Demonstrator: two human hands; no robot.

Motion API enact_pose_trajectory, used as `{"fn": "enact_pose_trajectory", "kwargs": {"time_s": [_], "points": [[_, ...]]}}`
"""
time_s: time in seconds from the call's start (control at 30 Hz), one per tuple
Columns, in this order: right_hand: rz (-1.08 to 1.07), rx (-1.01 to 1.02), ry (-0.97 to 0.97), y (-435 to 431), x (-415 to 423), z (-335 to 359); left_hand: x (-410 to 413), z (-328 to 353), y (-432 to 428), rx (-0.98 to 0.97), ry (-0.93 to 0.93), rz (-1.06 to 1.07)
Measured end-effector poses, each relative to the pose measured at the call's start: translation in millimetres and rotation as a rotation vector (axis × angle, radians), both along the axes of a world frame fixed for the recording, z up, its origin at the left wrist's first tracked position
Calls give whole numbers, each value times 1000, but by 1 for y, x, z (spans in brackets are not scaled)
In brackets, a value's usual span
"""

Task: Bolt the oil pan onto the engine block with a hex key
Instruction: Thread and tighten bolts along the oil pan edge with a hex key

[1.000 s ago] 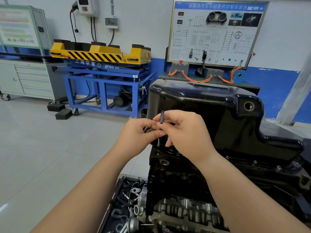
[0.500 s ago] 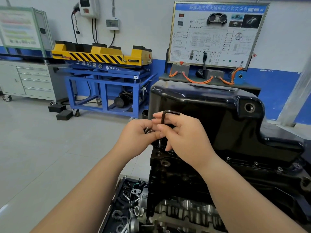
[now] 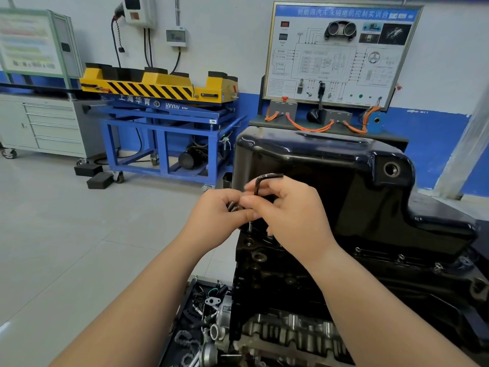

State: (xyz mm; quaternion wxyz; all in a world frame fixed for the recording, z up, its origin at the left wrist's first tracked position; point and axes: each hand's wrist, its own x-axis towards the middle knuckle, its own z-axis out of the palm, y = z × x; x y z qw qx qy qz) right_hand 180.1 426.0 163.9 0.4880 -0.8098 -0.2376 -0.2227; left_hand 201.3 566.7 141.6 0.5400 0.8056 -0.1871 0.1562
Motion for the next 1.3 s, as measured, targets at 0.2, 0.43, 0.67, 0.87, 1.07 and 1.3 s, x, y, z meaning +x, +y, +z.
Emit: {"fn": "enact_pose_trajectory", "kwargs": {"time_s": [0.2,0.43,0.67,0.87,1.07,1.3], "points": [[34,6,-9,-6,-2,3,-1,-1,0,-65,16,-49],[-31,41,-42,-2,0,-2,2,-7,1,-74,3,13],[72,-52,32,-7,-3,3,1,-1,3,-39,-17,-71],[-60,2,-18,-4,0,-2,2,-6,1,-69,-6,-47],[29,-16,4,-6,-2,-3,2,-4,0,-61,-5,-50],[-10,9,-29,-10,-2,-1,0,-4,1,-141,17,-103]]}}
